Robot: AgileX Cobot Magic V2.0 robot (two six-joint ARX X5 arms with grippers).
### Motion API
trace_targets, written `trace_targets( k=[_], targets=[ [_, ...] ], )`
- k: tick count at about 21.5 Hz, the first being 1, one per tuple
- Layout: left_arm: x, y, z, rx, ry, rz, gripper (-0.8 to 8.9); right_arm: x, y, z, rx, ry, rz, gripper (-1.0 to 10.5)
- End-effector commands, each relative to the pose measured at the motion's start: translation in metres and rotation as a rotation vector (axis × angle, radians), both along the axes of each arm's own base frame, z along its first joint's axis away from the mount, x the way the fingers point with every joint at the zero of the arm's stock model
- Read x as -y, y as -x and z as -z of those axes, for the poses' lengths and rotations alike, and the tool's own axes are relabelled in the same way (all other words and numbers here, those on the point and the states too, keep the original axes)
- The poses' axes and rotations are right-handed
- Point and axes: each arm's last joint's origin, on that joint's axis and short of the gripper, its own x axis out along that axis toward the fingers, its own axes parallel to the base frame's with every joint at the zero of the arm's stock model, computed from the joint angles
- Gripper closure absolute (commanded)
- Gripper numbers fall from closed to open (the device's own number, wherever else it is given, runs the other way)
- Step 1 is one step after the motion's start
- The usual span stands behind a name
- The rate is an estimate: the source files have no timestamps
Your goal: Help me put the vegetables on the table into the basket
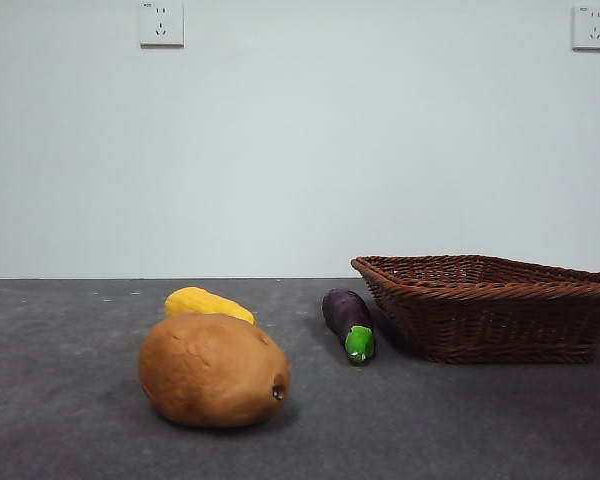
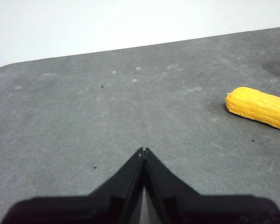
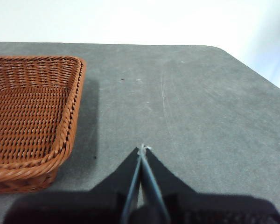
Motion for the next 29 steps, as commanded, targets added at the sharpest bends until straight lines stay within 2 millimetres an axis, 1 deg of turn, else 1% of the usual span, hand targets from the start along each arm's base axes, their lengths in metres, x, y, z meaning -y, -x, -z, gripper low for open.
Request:
trace_targets(
  k=[1,10,12,17,23,29],
  targets=[
    [-0.0001,-0.0002,0.0012,-0.002,-0.007,0.006,8.16,0.0000,-0.0002,0.0021,-0.009,0.002,0.000,9.5],
    [-0.0001,-0.0002,0.0013,-0.002,-0.006,0.006,8.16,-0.0001,-0.0002,0.0020,-0.006,-0.006,-0.003,9.5],
    [-0.0001,-0.0002,0.0014,-0.004,0.006,0.004,8.17,-0.0005,-0.0003,0.0020,0.001,-0.061,-0.006,9.5],
    [0.0000,-0.0007,0.0024,-0.019,0.064,-0.007,8.17,-0.0015,-0.0003,0.0025,0.022,-0.267,-0.006,9.5],
    [0.0000,-0.0023,0.0050,-0.055,0.085,-0.012,8.18,-0.0017,-0.0003,0.0027,0.035,-0.401,0.011,9.5],
    [0.0003,-0.0028,0.0047,-0.071,0.149,-0.015,8.18,-0.0022,0.0010,-0.0011,0.037,-0.508,0.015,9.5]
  ],
)
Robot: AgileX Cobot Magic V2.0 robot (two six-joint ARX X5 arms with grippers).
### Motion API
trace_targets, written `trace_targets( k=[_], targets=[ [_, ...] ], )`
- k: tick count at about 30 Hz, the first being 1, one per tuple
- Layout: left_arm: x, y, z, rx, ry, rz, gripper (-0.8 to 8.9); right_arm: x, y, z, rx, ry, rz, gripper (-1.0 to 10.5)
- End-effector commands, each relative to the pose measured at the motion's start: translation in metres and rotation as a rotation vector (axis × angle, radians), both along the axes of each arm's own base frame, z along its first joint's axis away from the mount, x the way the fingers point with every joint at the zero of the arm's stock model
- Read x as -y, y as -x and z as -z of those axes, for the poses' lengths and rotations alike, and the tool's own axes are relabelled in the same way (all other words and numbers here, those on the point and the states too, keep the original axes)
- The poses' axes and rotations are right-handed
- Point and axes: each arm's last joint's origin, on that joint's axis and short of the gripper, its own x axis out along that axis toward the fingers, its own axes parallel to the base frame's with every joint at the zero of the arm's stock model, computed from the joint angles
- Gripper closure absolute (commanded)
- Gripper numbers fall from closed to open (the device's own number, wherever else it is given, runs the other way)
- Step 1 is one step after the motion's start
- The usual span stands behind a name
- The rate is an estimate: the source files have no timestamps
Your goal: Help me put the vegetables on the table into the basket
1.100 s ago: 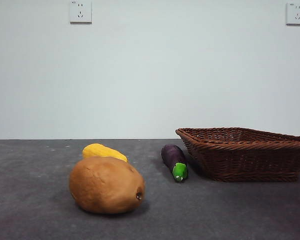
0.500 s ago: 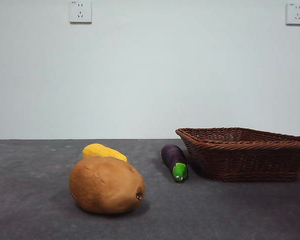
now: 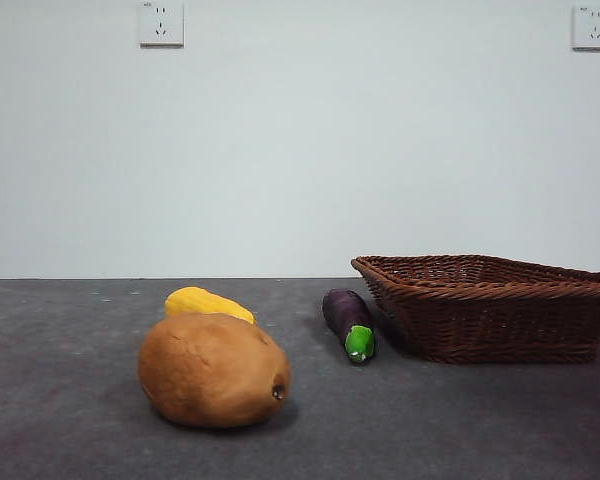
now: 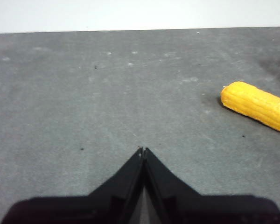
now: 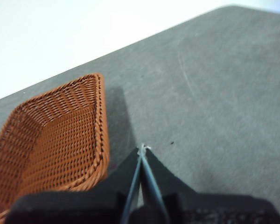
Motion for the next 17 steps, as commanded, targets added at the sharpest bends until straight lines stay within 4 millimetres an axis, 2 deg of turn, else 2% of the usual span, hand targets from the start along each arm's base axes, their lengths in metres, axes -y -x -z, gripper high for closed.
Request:
trace_targets(
  k=[1,11,17],
  targets=[
    [0.000,0.000,-0.001,-0.002,0.040,-0.006,8.18,0.000,0.001,-0.004,0.012,-0.094,0.001,9.5],
    [0.000,-0.001,-0.023,0.013,0.077,-0.018,8.19,-0.001,0.004,-0.030,-0.006,-0.097,-0.007,9.5],
    [0.000,-0.009,-0.033,-0.049,0.102,-0.012,8.19,-0.001,-0.005,-0.045,-0.074,-0.098,-0.013,9.5]
  ],
)
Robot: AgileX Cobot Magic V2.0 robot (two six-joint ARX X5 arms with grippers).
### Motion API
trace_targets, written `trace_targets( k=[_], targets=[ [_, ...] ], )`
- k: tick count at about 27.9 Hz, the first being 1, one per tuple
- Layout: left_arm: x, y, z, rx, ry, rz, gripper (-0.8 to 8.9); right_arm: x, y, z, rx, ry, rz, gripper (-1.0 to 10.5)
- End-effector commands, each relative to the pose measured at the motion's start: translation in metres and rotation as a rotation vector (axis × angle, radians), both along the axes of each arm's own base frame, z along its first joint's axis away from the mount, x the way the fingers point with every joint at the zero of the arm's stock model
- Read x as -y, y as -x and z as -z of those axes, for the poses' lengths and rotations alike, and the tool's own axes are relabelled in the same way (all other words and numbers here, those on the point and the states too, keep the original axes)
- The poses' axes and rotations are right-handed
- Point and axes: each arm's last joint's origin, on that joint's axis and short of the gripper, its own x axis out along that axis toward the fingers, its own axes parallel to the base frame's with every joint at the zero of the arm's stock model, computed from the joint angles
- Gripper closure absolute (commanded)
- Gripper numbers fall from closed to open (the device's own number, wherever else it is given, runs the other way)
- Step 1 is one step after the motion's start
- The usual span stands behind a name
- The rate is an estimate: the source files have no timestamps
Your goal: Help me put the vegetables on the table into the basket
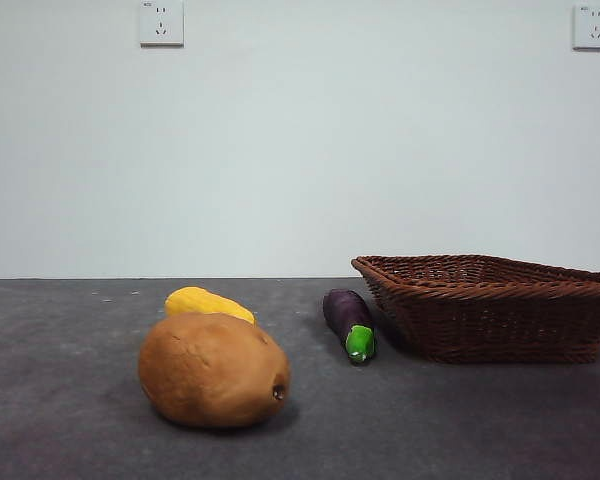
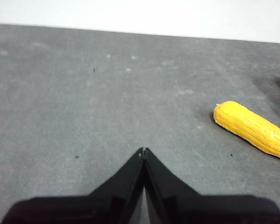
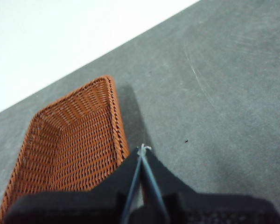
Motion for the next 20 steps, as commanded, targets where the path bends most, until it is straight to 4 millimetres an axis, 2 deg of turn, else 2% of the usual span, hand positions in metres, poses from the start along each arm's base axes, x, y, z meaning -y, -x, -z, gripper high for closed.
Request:
trace_targets(
  k=[1,12,15,17,20],
  targets=[
    [0.000,-0.005,-0.003,-0.025,0.022,0.016,8.19,-0.001,-0.006,-0.008,-0.029,-0.013,-0.012,9.5],
    [0.005,-0.034,-0.008,-0.205,0.088,0.121,8.19,-0.009,-0.047,-0.027,-0.280,-0.070,-0.258,9.5],
    [0.008,-0.052,-0.019,-0.319,0.140,0.223,8.19,-0.012,-0.070,-0.036,-0.444,-0.055,-0.374,9.5],
    [0.011,-0.066,-0.029,-0.417,0.198,0.311,8.18,-0.012,-0.086,-0.045,-0.553,-0.063,-0.377,9.5],
    [0.016,-0.084,-0.042,-0.519,0.287,0.431,8.17,-0.013,-0.106,-0.061,-0.580,-0.107,-0.353,9.5]
  ],
)
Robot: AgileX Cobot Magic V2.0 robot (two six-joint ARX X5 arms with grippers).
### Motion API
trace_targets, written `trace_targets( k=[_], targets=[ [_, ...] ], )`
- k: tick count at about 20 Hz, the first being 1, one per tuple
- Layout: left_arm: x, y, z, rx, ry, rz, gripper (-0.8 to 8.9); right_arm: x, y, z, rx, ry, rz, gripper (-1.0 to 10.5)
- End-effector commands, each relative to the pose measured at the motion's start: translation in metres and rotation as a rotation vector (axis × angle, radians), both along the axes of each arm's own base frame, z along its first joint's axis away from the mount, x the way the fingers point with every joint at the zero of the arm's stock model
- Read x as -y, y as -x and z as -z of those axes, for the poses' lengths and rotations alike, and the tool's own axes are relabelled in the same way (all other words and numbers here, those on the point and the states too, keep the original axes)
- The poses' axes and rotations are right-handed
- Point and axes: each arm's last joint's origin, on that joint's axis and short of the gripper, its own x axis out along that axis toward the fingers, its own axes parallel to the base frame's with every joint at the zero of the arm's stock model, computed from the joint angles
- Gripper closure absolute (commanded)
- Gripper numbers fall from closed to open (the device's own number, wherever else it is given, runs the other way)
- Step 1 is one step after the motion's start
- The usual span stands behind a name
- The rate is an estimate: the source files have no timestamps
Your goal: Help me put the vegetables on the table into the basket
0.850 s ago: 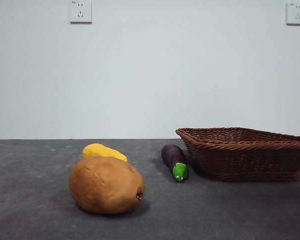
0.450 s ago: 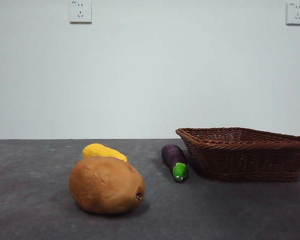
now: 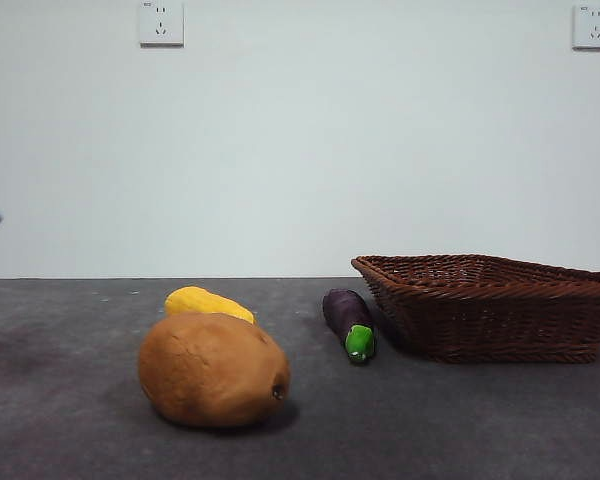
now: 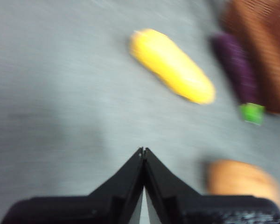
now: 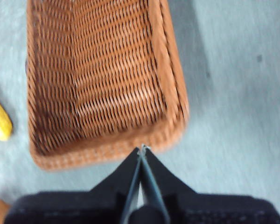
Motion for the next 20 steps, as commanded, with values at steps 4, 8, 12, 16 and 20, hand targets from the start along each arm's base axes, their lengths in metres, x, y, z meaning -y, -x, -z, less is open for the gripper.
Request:
trace_targets(
  k=[4,8,12,16,20],
  targets=[
    [0.005,-0.018,-0.015,-0.098,0.147,0.140,8.17,-0.002,-0.018,-0.031,0.005,-0.055,-0.009,9.4],
    [0.007,-0.016,-0.016,-0.131,0.201,0.190,8.17,-0.002,-0.033,-0.049,-0.072,-0.003,-0.076,6.4],
    [0.010,-0.012,-0.013,-0.185,0.202,0.207,8.17,-0.003,-0.057,-0.053,-0.222,0.054,-0.147,4.6],
    [0.016,-0.008,-0.011,-0.204,0.185,0.253,8.17,-0.004,-0.085,-0.044,-0.304,0.081,-0.199,4.6],
    [0.023,-0.007,-0.010,-0.199,0.158,0.284,8.17,-0.003,-0.120,-0.031,-0.312,0.148,-0.196,4.7]
  ],
)
